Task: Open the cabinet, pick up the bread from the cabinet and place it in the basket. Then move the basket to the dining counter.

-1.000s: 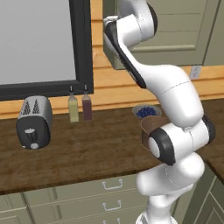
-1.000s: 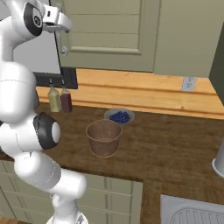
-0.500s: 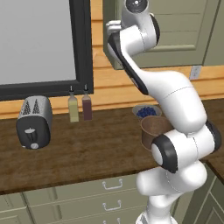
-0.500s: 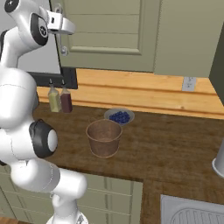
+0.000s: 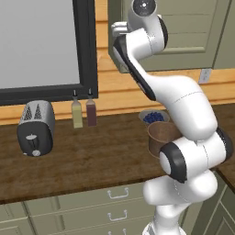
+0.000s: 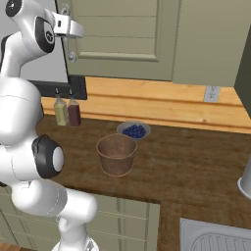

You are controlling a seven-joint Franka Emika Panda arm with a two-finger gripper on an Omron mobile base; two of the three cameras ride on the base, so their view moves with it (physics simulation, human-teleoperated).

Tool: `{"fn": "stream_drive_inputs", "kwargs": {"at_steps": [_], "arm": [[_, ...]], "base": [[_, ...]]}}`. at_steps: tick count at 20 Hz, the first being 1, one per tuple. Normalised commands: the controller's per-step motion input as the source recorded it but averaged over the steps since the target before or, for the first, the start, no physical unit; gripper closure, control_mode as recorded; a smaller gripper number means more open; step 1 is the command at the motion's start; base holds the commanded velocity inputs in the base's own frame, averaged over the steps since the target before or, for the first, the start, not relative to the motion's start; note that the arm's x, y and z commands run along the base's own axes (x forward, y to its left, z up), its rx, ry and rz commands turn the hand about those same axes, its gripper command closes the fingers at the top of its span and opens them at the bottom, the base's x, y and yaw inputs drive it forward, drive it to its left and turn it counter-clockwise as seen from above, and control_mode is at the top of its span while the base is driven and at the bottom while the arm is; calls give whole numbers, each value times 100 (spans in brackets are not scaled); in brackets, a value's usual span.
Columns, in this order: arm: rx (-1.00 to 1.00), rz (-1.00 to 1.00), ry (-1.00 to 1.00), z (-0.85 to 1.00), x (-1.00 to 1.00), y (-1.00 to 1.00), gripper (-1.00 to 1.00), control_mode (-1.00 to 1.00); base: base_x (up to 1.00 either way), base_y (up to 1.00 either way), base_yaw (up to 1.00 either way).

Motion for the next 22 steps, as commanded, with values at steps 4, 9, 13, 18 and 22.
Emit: {"fn": "stream_drive_inputs", "kwargs": {"at_steps": [4,9,13,18,22], "arm": [[0,0,0,0,6,2,100,-100],[0,0,0,0,-67,-17,100,-100],[0,1,-2,0,-100,-57,100,-100],[0,4,-2,0,-100,-73,100,-100],[2,7,0,0,-100,-89,100,-100]], "base": [[0,0,0],[0,0,0],[0,0,0],[0,0,0],[0,0,0]]}}
